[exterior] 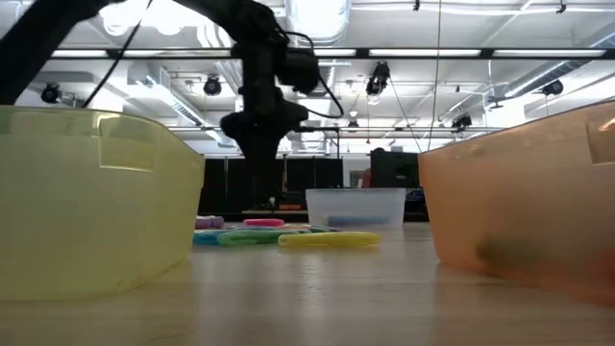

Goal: Pick & Place Markers
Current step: Put the purple highlighter pen into the transparent bin

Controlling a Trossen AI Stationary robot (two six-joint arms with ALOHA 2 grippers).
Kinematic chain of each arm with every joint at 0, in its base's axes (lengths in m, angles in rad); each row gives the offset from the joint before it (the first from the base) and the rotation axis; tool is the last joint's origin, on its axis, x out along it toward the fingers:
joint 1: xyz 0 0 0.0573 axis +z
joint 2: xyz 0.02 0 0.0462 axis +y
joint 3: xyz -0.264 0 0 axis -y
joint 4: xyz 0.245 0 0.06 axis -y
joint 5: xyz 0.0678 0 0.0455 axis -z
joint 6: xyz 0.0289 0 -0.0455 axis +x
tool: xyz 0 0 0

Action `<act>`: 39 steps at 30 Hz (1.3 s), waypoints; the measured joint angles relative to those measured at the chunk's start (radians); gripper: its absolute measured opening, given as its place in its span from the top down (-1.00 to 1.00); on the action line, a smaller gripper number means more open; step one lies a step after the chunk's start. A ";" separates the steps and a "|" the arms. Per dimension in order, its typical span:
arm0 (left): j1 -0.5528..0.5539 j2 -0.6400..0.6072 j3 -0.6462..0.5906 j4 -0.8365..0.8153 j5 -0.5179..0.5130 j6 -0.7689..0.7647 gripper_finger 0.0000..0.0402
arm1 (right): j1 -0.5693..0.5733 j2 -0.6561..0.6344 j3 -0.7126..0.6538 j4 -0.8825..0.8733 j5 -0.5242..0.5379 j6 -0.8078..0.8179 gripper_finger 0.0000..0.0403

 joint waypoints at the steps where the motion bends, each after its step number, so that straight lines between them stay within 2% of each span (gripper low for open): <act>1: -0.004 -0.028 -0.038 0.022 0.000 -0.018 0.26 | 0.000 0.000 0.000 0.001 0.000 0.006 0.72; 10: -0.038 -0.310 -0.383 0.229 0.009 -0.147 0.26 | 0.000 0.001 0.000 0.002 0.000 0.008 0.72; 16: -0.035 -0.401 -0.562 0.290 0.008 -0.202 0.26 | 0.000 0.001 0.000 0.003 0.000 0.004 0.72; 29: -0.027 -0.397 -0.697 0.351 0.006 -0.230 0.27 | -0.001 0.001 0.000 0.003 0.000 0.005 0.72; 39: -0.027 -0.396 -0.765 0.462 0.008 -0.271 0.27 | 0.000 0.001 0.000 0.003 0.000 0.007 0.72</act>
